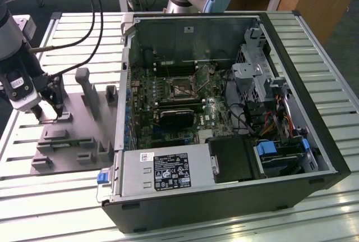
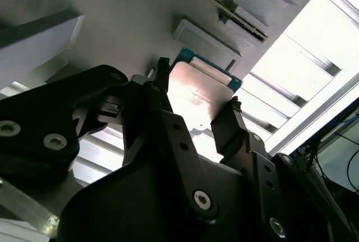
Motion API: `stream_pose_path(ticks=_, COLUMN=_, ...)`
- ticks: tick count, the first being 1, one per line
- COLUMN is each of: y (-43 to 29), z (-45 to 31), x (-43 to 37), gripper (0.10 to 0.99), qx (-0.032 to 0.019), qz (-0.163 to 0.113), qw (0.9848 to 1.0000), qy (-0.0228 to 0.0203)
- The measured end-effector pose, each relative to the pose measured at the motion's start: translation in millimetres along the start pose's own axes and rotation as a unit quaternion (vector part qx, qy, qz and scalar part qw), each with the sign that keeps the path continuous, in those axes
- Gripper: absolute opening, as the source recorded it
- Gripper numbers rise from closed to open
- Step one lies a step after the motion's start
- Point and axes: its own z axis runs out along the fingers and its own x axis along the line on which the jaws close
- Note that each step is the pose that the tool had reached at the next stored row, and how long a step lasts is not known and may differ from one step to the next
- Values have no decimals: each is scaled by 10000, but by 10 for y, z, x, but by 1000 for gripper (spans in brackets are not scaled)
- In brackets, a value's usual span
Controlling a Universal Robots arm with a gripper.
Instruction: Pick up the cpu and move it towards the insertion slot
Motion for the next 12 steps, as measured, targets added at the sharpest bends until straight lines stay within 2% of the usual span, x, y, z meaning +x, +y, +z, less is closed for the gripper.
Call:
stream_pose_path(ticks=4, y=3, z=-87, x=-2, gripper=545, qx=0, qz=1, qw=10000, qy=0)
stream_pose_path(ticks=12, y=12, z=-317, x=-8, gripper=545, qx=0, qz=2, qw=10000, qy=-4)
